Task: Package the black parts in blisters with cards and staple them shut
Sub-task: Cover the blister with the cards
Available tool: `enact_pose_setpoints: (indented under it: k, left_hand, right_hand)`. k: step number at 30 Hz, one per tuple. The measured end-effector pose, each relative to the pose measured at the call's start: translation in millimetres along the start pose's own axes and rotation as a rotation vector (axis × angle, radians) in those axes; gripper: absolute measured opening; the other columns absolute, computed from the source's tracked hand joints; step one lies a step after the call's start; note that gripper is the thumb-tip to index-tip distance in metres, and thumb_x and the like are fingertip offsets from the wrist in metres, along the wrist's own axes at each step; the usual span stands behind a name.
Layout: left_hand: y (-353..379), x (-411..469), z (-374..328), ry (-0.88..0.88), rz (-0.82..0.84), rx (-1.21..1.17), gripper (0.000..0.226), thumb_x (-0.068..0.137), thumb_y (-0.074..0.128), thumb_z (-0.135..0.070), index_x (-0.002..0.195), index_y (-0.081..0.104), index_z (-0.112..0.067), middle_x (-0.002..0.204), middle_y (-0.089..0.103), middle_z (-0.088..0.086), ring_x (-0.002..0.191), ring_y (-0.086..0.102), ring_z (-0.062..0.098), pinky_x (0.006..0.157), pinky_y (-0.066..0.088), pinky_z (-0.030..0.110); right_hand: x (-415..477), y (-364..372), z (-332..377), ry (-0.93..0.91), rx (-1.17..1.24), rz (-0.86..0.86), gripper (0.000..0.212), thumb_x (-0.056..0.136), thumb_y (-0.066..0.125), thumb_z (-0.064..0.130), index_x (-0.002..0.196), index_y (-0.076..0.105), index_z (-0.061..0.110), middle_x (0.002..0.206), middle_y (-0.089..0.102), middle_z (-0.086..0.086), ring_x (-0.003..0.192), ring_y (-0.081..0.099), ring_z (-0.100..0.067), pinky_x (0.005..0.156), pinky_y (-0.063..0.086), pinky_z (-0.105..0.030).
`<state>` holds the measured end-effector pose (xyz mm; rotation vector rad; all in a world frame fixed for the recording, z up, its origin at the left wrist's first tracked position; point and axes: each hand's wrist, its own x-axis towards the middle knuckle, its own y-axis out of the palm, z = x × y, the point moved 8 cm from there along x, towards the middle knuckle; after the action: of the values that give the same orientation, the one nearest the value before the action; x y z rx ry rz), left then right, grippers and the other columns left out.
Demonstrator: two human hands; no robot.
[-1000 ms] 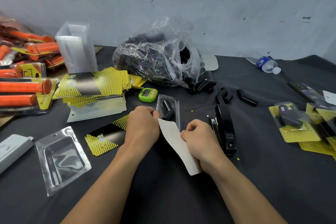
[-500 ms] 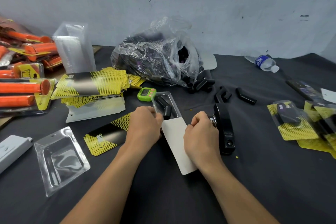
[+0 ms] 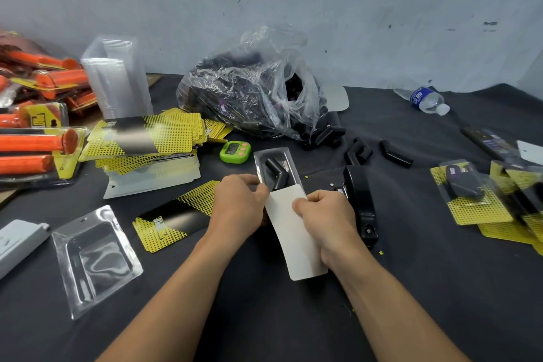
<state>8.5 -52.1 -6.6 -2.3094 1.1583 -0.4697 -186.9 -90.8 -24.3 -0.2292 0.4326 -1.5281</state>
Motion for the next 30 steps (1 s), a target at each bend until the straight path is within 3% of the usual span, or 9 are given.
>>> enact_pose_setpoints:
  k: [4, 7, 11, 15, 19, 23, 25, 27, 30]
  left_hand:
    - [-1, -4, -5, 0.059, -0.056, 0.101, 0.031, 0.096, 0.065, -0.031, 0.124, 0.073, -0.019, 0.094, 0.075, -0.006, 0.064, 0.059, 0.005, 0.065, 0.044, 0.022]
    - [-1, -7, -8, 0.086, -0.073, 0.104, 0.042, 0.096, 0.067, -0.033, 0.136, 0.065, -0.02, 0.115, 0.075, 0.003, 0.088, 0.065, 0.013, 0.078, 0.04, 0.02]
    - [0, -11, -13, 0.115, -0.051, 0.063, 0.048, 0.095, 0.068, -0.029, 0.142, 0.059, -0.025, 0.091, 0.073, -0.003, 0.065, 0.059, 0.0, 0.055, 0.037, 0.006]
    - [1, -12, -14, 0.15, -0.019, -0.006, 0.056, 0.096, 0.066, -0.025, 0.149, 0.05, -0.028, 0.072, 0.064, -0.012, 0.072, 0.054, -0.023, 0.058, 0.038, -0.002]
    - [9, -10, -4, 0.017, 0.079, -0.252, 0.071, 0.09, 0.074, -0.024, 0.154, 0.044, -0.019, 0.065, 0.073, -0.004, 0.057, 0.067, -0.004, 0.062, 0.048, 0.012]
    - [13, -8, 0, -0.053, 0.178, -0.391, 0.038, 0.085, 0.078, -0.012, 0.12, 0.069, -0.019, 0.073, 0.078, 0.002, 0.064, 0.075, 0.016, 0.056, 0.059, 0.035]
    - [5, -5, 1, -0.046, 0.083, -0.323, 0.02, 0.083, 0.078, -0.018, 0.098, 0.068, -0.026, 0.073, 0.077, 0.001, 0.069, 0.075, 0.019, 0.065, 0.063, 0.048]
    - [1, -3, 1, -0.035, 0.032, -0.292, 0.014, 0.084, 0.077, -0.022, 0.088, 0.064, -0.026, 0.075, 0.074, 0.0, 0.073, 0.074, 0.021, 0.069, 0.063, 0.054]
    - [1, -4, -2, -0.002, 0.024, -0.261, 0.013, 0.09, 0.073, -0.026, 0.085, 0.061, -0.024, 0.08, 0.07, 0.0, 0.076, 0.072, 0.024, 0.07, 0.061, 0.056]
  right_hand:
    - [-3, -2, 6, -0.076, -0.097, -0.049, 0.023, 0.082, 0.069, 0.025, 0.066, 0.066, 0.009, 0.06, 0.066, 0.001, 0.061, 0.062, -0.018, 0.048, 0.042, -0.025]
    - [-1, -2, 5, -0.086, -0.12, -0.055, 0.027, 0.084, 0.069, 0.029, 0.065, 0.065, 0.01, 0.057, 0.064, 0.005, 0.061, 0.061, -0.015, 0.05, 0.041, -0.026]
    - [2, -2, 5, -0.099, -0.128, -0.054, 0.031, 0.087, 0.068, 0.032, 0.065, 0.064, 0.011, 0.058, 0.063, 0.005, 0.06, 0.058, -0.014, 0.052, 0.041, -0.026]
    - [1, -2, 5, -0.093, -0.122, -0.05, 0.04, 0.088, 0.067, 0.036, 0.058, 0.054, 0.012, 0.052, 0.054, 0.006, 0.054, 0.051, -0.017, 0.051, 0.038, -0.03]
    - [-1, -5, 10, -0.094, -0.127, -0.05, 0.051, 0.092, 0.063, 0.043, 0.054, 0.039, 0.017, 0.048, 0.042, 0.005, 0.05, 0.039, -0.018, 0.048, 0.031, -0.033]
    - [-5, -4, 16, -0.155, -0.121, -0.022, 0.052, 0.092, 0.062, 0.045, 0.056, 0.039, 0.016, 0.046, 0.042, 0.006, 0.049, 0.04, -0.015, 0.048, 0.031, -0.033]
    - [-7, 3, 16, -0.155, -0.034, 0.081, 0.039, 0.09, 0.066, 0.039, 0.063, 0.051, 0.015, 0.052, 0.055, 0.007, 0.053, 0.051, -0.012, 0.051, 0.04, -0.031]
    - [-9, 9, 15, -0.128, 0.05, 0.191, 0.008, 0.086, 0.068, 0.021, 0.08, 0.067, 0.016, 0.072, 0.073, 0.006, 0.071, 0.07, -0.016, 0.065, 0.056, -0.038]
    - [-9, 10, 14, -0.099, 0.12, 0.249, 0.011, 0.085, 0.066, 0.008, 0.088, 0.074, 0.016, 0.083, 0.079, -0.002, 0.084, 0.076, -0.028, 0.081, 0.062, -0.052]
